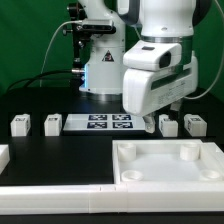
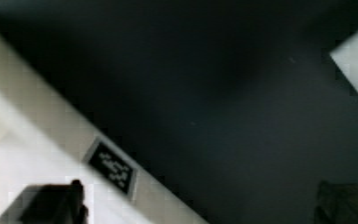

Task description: Assemble one leg

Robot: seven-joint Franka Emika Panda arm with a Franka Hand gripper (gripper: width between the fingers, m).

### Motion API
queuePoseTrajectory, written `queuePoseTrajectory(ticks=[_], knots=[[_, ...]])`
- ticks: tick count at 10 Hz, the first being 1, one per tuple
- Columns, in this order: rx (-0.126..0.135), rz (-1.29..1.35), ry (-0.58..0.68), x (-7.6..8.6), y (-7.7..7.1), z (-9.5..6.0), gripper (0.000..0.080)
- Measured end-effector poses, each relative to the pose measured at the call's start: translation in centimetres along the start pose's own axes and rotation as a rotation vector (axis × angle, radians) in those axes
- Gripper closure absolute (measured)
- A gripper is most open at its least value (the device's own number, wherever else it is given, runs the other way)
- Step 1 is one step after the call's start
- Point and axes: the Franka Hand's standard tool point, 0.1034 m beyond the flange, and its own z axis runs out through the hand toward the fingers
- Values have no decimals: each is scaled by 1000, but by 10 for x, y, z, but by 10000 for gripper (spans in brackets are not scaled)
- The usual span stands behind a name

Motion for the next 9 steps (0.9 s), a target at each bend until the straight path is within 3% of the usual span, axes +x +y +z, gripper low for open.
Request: queuePoseTrajectory(ticks=[4,6,9], knots=[[31,466,4,9,-28,3,151],[37,504,3,14,-40,3,151],[42,538,2,28,-73,3,151]])
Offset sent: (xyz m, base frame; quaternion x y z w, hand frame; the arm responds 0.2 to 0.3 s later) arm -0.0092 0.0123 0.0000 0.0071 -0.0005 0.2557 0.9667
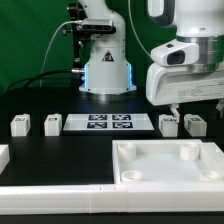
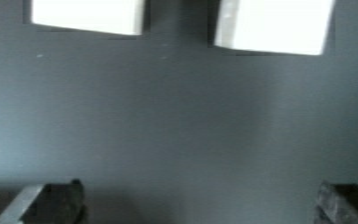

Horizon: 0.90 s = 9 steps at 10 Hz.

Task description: Assemble one leg

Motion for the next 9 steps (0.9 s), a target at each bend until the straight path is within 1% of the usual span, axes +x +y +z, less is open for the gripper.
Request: queuePoseTrajectory(ticks=[1,2,3,4,5,6,7,8,9], knots=[[2,-8,0,-1,-11,2,151],[-1,-43,-13,-3,-11,2,151],[-9,-40,-51,-4,-9,2,151],[-6,-41,-37,-1,-10,1,151],[-16,-46,-86,-7,-8,2,151],[-32,-38,-191,-12,-5,2,151],[-40,16,-328,-21,-2,8,151],[-58,57,-425,-26,-5,11,151],[-60,89,-412,-23,-9,15,151]])
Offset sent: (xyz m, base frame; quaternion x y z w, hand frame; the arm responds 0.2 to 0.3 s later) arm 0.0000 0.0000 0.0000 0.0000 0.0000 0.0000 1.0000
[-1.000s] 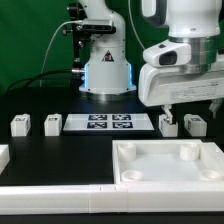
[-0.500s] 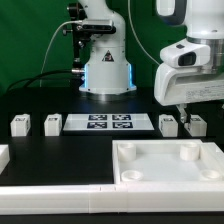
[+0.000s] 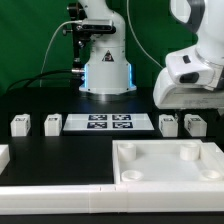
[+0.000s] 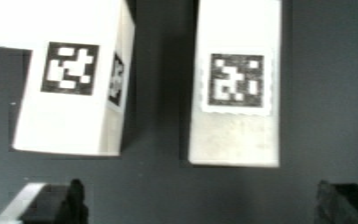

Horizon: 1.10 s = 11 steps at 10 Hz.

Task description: Assemble one leg

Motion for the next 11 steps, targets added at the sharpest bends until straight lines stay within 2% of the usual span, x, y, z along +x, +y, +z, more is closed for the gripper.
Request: queuePoseTrajectory(ticks=[5,8,11], knots=[[-2,12,3,-3,-3,4,151],[-6,-28,16,-10,-21,12,151],[-13,-31,-24,-11,-18,14,151]])
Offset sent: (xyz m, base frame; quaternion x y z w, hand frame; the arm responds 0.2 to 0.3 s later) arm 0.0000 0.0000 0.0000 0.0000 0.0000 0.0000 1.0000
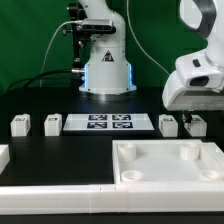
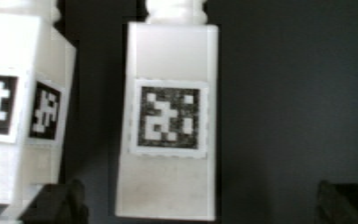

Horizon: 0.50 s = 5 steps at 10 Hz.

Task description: Assemble one leg

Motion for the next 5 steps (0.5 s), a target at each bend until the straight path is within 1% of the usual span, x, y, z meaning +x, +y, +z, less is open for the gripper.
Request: queuePoseTrajectory(ticks=[1,2,3,4,5], knots=[[-1,0,-4,-1,0,0,151],[-24,-8,-133,-13,5,3,151],[-37,-9,-245,-10,5,1,151],[-34,-9,-258,-1,2,1,151],[-35,-12,-248,-2,1,1,151]])
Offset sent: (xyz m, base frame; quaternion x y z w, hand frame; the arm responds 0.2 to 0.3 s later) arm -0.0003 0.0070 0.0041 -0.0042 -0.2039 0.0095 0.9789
